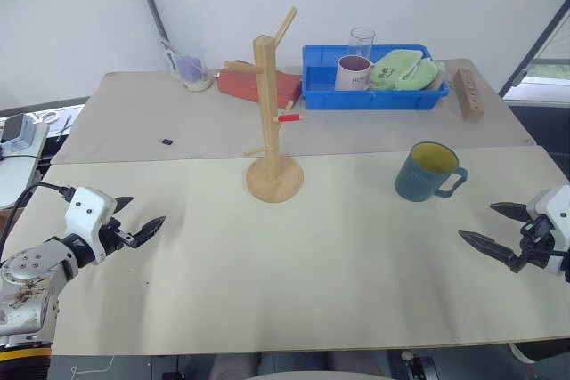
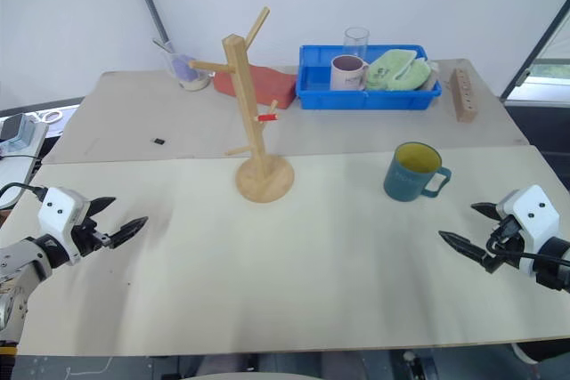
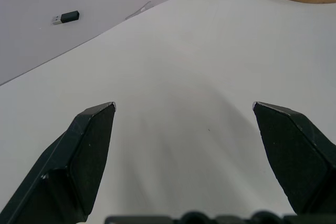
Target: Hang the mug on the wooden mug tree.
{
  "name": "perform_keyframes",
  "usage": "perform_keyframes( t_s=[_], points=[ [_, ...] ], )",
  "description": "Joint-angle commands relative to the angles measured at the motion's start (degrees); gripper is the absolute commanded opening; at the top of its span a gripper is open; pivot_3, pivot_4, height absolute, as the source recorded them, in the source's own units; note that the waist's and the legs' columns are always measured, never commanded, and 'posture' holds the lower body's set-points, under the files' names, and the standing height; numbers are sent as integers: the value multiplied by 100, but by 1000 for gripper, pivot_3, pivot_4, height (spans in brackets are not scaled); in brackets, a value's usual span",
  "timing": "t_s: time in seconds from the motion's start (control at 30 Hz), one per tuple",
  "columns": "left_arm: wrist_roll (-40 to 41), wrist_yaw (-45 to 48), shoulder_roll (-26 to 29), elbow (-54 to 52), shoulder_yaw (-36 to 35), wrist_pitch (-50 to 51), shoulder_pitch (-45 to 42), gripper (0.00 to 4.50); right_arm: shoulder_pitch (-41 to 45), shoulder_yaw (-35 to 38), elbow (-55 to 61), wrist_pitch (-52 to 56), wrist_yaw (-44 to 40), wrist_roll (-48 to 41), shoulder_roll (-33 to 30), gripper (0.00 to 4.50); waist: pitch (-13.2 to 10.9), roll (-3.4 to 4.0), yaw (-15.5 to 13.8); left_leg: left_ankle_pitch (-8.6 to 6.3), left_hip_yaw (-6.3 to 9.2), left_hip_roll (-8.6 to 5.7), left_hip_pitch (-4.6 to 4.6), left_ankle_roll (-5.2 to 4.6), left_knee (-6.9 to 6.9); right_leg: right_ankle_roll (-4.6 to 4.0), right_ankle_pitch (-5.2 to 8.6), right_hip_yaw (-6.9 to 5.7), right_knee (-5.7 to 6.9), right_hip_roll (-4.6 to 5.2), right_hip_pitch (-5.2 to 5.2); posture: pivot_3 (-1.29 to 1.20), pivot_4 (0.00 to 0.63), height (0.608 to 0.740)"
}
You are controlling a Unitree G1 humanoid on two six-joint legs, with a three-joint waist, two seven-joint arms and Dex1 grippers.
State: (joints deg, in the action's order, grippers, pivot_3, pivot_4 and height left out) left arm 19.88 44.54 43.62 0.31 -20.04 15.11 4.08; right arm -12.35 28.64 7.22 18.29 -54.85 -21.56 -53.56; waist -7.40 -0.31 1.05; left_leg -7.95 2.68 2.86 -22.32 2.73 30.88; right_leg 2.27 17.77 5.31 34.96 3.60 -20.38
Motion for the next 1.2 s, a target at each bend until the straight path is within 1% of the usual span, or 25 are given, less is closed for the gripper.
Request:
perform_keyframes(
  t_s=[0.03,0.23,0.27,0.47,0.53,0.6,0.67,0.77,0.87,0.93,1.0,1.03,1.07,1.13,1.2],
  points=[
    [107,54,17,-200,-199,-58,25,4500,88,148,198,49,47,-24,-68,4474,0,0,0,0,0,0,0,0,0,0,0,0,0,0,0,0,150,716],
    [645,426,-54,-255,-393,103,116,4500,65,135,325,58,177,30,7,4474,0,0,0,0,-1,0,0,0,0,0,0,0,1,-1,0,0,150,716],
    [610,451,-72,-241,-411,-49,141,4500,47,141,335,0,213,66,30,4474,0,0,1,0,-1,1,1,0,0,0,0,1,1,-1,0,0,150,716],
    [390,457,-17,-35,-369,-201,162,4500,26,106,375,-268,376,261,198,4474,0,0,0,0,-1,0,1,0,2,0,0,1,1,-1,1,0,150,716],
    [439,724,36,37,-338,-290,161,4500,22,118,378,-305,390,288,242,4474,0,0,0,0,-1,0,0,0,2,0,0,1,1,-1,1,0,150,716],
    [223,1029,175,-137,-94,-601,220,4500,5,160,391,-360,485,342,320,4474,0,0,-1,0,-1,0,0,0,2,0,0,1,1,-1,1,0,150,716],
    [158,1092,185,-344,47,-720,188,4500,-26,216,425,-382,563,355,387,4474,0,1,-13,0,-1,0,0,0,2,0,0,3,0,-1,1,0,150,716],
    [843,1295,86,-1308,414,-92,-104,4500,-269,390,810,-239,863,265,720,4474,0,0,-44,0,-5,1,-7,0,2,0,0,4,1,1,2,0,150,716],
    [1389,1369,5,-2044,817,494,-433,4500,-479,412,1177,-205,1243,330,1102,4474,2,4,-55,0,-10,1,-19,0,2,0,0,2,1,0,4,0,150,716],
    [1535,1408,-40,-2367,1161,729,-723,4500,-583,383,1451,-77,1595,349,1418,4474,3,5,-29,0,-10,2,-18,0,3,0,0,2,3,-1,8,0,150,716],
    [1529,1412,-179,-2504,1535,824,-1033,4500,-602,315,1669,92,1988,339,1766,4474,6,9,-8,0,-6,1,-13,0,6,0,0,3,8,-7,11,0,150,716],
    [1419,1453,-293,-2489,1836,813,-1271,4500,-507,264,1755,177,2349,246,2134,4474,8,13,2,0,-3,1,-8,-1,8,0,0,4,9,-9,12,0,150,716],
    [1310,1517,-396,-2450,2116,794,-1478,4500,-412,169,1760,153,2695,336,2426,4474,9,10,15,1,-3,0,-5,-1,8,1,-1,7,9,-10,14,0,150,716],
    [1119,1613,-565,-2370,2524,712,-1776,4500,-240,17,1701,85,3165,562,2805,4474,10,15,42,1,17,0,-2,-2,15,1,-1,3,12,-23,17,0,150,716],
    [1006,1672,-778,-2287,2820,606,-2020,4500,-38,-118,1529,-11,3488,798,3003,4474,12,20,75,2,16,-7,-6,-3,19,2,-1,12,14,-22,15,0,150,716]
  ],
)
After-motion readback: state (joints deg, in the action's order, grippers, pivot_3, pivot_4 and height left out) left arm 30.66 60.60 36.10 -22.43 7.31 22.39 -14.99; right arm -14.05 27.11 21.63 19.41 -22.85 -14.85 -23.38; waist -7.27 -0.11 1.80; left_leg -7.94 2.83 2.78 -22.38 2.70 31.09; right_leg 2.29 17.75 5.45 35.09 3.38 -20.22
